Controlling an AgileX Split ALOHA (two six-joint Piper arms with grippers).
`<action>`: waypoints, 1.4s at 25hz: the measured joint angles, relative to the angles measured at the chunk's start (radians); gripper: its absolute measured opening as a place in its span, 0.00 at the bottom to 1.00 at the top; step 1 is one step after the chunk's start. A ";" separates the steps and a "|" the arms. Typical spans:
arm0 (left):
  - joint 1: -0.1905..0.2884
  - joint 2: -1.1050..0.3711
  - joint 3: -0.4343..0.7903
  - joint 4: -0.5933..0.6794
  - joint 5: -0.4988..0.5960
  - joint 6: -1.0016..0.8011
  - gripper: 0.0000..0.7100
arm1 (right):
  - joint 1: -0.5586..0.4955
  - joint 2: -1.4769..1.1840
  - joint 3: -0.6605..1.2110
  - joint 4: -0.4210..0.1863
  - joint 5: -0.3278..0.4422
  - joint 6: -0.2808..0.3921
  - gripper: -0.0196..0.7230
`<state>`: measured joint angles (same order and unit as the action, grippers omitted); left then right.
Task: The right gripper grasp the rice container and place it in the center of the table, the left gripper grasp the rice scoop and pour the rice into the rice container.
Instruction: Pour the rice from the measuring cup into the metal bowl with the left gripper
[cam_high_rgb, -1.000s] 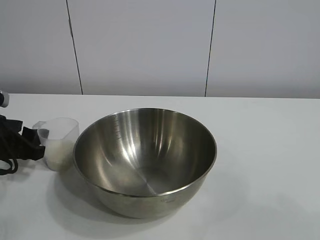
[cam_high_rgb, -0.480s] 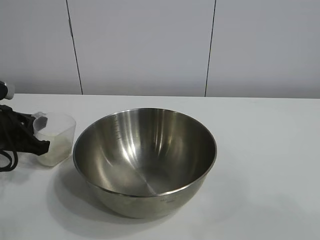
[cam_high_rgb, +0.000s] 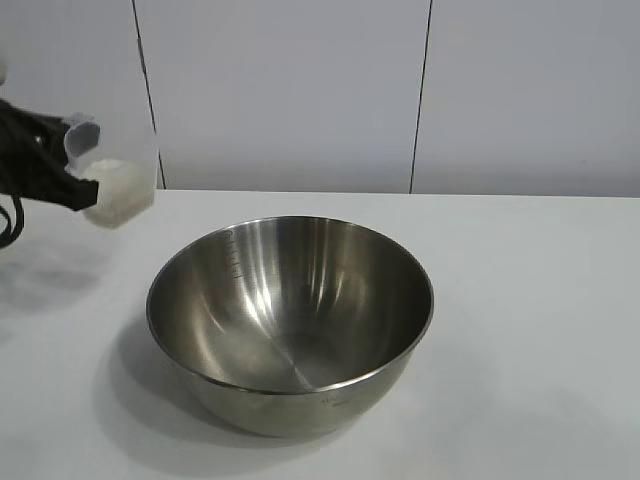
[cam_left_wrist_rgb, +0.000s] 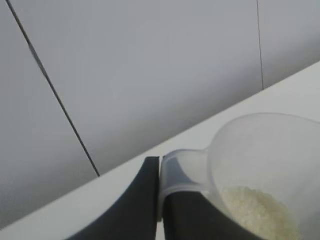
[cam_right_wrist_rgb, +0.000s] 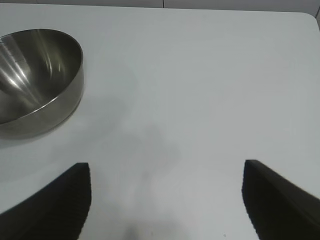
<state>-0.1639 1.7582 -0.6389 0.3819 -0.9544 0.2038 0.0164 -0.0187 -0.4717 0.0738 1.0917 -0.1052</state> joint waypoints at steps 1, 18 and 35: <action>-0.030 -0.021 -0.024 0.003 0.060 0.026 0.01 | 0.000 0.000 0.000 0.000 0.000 0.000 0.79; -0.417 -0.064 -0.212 0.062 0.551 1.056 0.00 | 0.000 0.000 0.000 0.000 0.000 0.000 0.79; -0.423 -0.039 -0.220 0.340 0.494 1.335 0.00 | 0.000 0.000 0.000 0.000 0.000 0.000 0.79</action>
<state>-0.5870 1.7196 -0.8588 0.7215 -0.4602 1.5383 0.0164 -0.0187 -0.4717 0.0738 1.0917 -0.1052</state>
